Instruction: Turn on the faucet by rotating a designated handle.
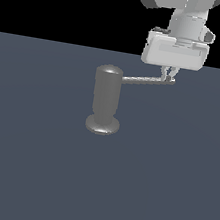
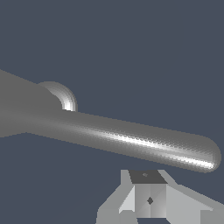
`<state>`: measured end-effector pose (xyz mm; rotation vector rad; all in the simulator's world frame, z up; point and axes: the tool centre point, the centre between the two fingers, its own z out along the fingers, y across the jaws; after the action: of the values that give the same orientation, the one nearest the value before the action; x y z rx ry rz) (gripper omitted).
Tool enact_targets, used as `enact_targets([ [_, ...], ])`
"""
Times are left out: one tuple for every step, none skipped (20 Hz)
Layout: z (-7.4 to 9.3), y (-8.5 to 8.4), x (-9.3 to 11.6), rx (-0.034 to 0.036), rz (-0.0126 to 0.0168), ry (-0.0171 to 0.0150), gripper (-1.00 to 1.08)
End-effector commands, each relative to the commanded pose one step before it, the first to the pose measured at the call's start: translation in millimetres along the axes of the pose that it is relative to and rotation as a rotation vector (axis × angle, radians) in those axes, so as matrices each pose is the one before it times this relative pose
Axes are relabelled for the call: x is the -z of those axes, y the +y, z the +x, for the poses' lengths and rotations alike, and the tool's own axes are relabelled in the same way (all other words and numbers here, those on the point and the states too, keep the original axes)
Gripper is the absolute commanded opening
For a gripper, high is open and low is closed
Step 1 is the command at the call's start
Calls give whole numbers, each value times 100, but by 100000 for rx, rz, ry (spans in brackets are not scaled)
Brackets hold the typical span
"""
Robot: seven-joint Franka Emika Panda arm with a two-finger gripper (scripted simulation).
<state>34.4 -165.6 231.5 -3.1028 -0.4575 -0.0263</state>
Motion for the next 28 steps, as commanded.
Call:
enact_targets([
  [-566,2010,-937,-2787,-362,-1494,-100],
  [212,155,4,0,0,0,-100],
  [184,222,-37,-120,21,-64,-100],
  [196,187,-16,-60,10,-32,-100],
  [199,176,-10,-43,7,-23,-100],
  [191,192,-20,-74,12,-39,-100],
  [193,184,-15,-60,10,-32,-100],
  [0,0,0,0,0,0,-100],
  [854,-1685,987,2585,378,1531,-100],
  [329,-32,-21,-42,-5,-25,-100],
  [323,-23,-25,-59,-7,-35,-100],
  [320,-22,-25,-59,-7,-35,-100],
  [317,-22,-25,-59,-7,-35,-100],
  [326,-53,-8,0,0,0,-100],
  [306,-8,-32,-84,-10,-49,-100],
  [308,-20,-25,-59,-7,-35,-100],
  [305,-20,-25,-59,-7,-35,-100],
  [315,-51,-7,0,0,0,-100],
  [291,5,-37,-103,-13,-60,-100],
  [309,-51,-7,0,0,0,-100],
  [289,-4,-32,-84,-10,-49,-100],
  [291,-17,-25,-59,-7,-35,-100],
  [300,-50,-7,0,0,0,-100],
  [281,-2,-32,-84,-11,-49,-100],
  [283,-16,-24,-59,-7,-35,-100],
  [292,-48,-6,0,0,0,-100],
  [270,5,-35,-93,-12,-55,-100],
  [286,-48,-6,0,0,0,-100],
])
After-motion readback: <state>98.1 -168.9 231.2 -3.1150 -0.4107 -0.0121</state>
